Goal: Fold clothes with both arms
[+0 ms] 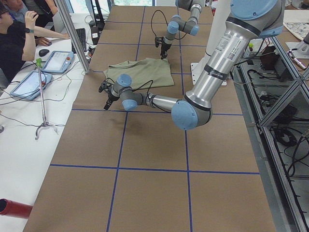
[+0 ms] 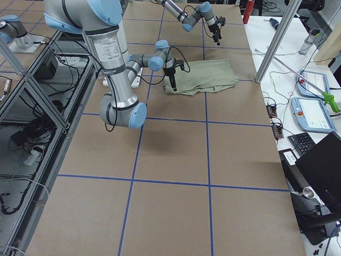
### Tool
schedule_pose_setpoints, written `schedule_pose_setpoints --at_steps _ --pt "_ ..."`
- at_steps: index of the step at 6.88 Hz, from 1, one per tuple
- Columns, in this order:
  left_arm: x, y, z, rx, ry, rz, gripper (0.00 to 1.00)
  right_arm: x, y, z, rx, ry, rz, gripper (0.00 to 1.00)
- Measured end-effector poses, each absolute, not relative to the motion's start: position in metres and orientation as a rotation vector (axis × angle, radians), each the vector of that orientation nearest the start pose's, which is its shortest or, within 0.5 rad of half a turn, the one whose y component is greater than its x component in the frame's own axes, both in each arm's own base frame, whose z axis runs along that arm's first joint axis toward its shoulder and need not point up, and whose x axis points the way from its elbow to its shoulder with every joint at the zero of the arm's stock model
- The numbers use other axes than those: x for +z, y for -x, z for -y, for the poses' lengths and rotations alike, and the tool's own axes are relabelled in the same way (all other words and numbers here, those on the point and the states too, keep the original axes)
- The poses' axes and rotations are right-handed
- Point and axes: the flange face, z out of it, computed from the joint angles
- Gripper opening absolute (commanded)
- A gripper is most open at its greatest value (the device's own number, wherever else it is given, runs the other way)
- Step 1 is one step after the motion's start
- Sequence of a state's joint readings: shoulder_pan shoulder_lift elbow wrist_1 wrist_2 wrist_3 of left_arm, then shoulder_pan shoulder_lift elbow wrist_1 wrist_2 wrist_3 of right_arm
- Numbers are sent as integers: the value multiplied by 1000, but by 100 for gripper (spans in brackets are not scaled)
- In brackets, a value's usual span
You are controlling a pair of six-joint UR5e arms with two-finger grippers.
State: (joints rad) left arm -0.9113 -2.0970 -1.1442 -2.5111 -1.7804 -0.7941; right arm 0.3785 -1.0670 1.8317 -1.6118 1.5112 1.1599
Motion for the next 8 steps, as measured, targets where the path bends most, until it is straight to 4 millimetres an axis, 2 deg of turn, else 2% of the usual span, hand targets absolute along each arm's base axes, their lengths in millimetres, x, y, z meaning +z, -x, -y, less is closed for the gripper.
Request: schedule_pose_setpoints --at_steps 1,3,4,5,6,8 --pt "454 -364 652 -13 -647 -831 100 254 538 392 20 -354 660 100" --pt "456 -363 650 -23 -640 -836 100 215 575 476 38 -372 611 100" --pt "455 -364 649 -27 -638 -839 100 203 589 513 30 -364 575 100" --pt "455 -364 649 -30 -636 -841 100 201 598 539 15 -352 536 100" --pt "455 -365 648 -34 -633 -844 100 208 603 554 -9 -344 500 100" --pt "457 -366 648 -37 -629 -844 100 228 608 567 -52 -328 449 100"
